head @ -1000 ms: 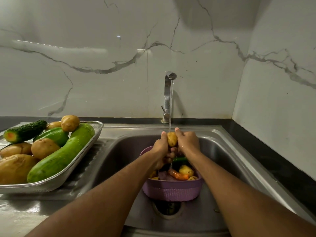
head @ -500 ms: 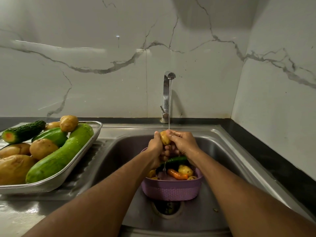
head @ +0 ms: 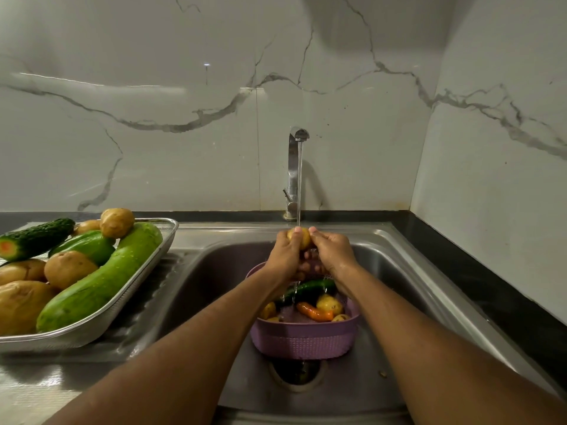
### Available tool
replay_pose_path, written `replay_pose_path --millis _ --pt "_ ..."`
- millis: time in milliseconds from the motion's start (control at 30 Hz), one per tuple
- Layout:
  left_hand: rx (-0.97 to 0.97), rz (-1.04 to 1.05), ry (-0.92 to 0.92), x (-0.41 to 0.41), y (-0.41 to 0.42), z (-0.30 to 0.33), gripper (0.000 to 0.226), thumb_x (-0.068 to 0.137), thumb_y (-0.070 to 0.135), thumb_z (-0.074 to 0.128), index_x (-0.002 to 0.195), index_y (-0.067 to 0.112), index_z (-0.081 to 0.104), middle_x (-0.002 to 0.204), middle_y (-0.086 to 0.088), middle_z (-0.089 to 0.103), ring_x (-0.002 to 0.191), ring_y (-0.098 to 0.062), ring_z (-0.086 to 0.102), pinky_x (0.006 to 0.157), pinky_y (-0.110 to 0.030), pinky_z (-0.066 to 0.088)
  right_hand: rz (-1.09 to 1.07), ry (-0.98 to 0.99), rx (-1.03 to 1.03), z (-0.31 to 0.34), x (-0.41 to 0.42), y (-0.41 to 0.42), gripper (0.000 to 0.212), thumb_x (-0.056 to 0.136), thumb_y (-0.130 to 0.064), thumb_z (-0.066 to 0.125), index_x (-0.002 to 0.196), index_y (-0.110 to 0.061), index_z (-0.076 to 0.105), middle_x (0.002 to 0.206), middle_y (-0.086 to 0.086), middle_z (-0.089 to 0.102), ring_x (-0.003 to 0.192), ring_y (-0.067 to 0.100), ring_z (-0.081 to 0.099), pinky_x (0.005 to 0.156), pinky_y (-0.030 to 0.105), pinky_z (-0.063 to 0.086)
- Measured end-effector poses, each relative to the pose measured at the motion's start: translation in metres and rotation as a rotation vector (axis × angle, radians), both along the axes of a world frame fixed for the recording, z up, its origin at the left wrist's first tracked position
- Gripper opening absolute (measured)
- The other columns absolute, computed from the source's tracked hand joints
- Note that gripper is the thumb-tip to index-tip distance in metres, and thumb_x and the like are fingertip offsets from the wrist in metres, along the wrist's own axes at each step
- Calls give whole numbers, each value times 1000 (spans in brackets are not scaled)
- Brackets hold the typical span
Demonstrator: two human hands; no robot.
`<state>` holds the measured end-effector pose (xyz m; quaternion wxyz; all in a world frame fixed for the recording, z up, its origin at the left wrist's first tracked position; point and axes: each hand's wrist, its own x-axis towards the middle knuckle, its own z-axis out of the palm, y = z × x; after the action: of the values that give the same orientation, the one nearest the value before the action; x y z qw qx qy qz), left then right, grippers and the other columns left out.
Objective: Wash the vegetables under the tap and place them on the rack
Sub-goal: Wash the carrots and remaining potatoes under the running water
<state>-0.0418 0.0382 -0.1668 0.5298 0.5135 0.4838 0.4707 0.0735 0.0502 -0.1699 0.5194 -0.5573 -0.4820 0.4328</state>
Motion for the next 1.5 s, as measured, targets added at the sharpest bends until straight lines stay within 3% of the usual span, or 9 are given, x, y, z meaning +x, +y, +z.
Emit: replay_pose_path --millis 167,400,500,667,967,1200,1300,1400,1500 --pt "135 84 132 -1 2 -9 38 110 43 35 137 21 51 125 -12 61 113 -27 64 104 -52 52 14 -65 34 -4 3 -6 28 106 -32 57 125 -16 71 102 5 76 88 16 74 79 31 64" --pt "176 196 -83 4 -2 1 25 111 41 35 106 30 57 102 -10 64 88 -20 67 76 -34 58 64 -17 85 2 1 -13 33 105 -33 57 134 -18 64 101 1 75 82 14 75 81 41 64" --pt "162 216 -89 1 -4 1 28 112 39 33 99 30 56 103 -10 63 97 -23 66 90 -42 57 96 -85 90 1 1 -15 32 107 -32 55 134 -19 64 98 3 75 78 15 74 70 36 63" --pt "268 123 84 -3 -2 -6 28 113 37 27 115 24 51 110 -13 60 99 -22 64 95 -45 57 69 -267 106 -3 -4 -7 34 111 -35 40 126 -16 63 94 14 71 72 19 68 59 30 55" --pt "206 27 482 -15 -4 -18 42 112 41 31 133 16 57 124 -8 65 111 -19 62 104 -42 50 81 -587 166 -14 0 -6 34 110 -40 43 118 -21 70 92 -3 69 85 17 69 83 38 60" --pt "721 338 267 -18 -43 15 40 106 57 29 101 33 61 89 10 68 85 -8 66 78 -27 57 -160 -524 893 26 -22 -39 41 107 -51 41 106 -21 69 83 -11 69 74 1 65 67 12 52" --pt "518 331 400 -23 -41 7 39 109 50 34 94 33 65 87 5 71 82 -8 70 79 -30 60 -101 -683 604 19 -26 -43 48 107 -56 34 92 -23 66 75 -9 63 70 5 63 65 21 49" --pt "237 135 963 -31 -35 -7 33 110 37 32 117 18 58 110 -8 69 98 -25 67 91 -47 56 18 -944 101 6 -19 -41 53 108 -53 35 78 -20 64 76 0 63 67 12 58 61 27 40" --pt "463 307 674 -23 -49 13 43 111 44 32 92 18 61 83 -1 64 74 -12 61 77 -29 55 -199 -757 491 19 -17 -47 54 110 -45 37 64 -22 56 56 -9 52 51 5 52 49 18 35"
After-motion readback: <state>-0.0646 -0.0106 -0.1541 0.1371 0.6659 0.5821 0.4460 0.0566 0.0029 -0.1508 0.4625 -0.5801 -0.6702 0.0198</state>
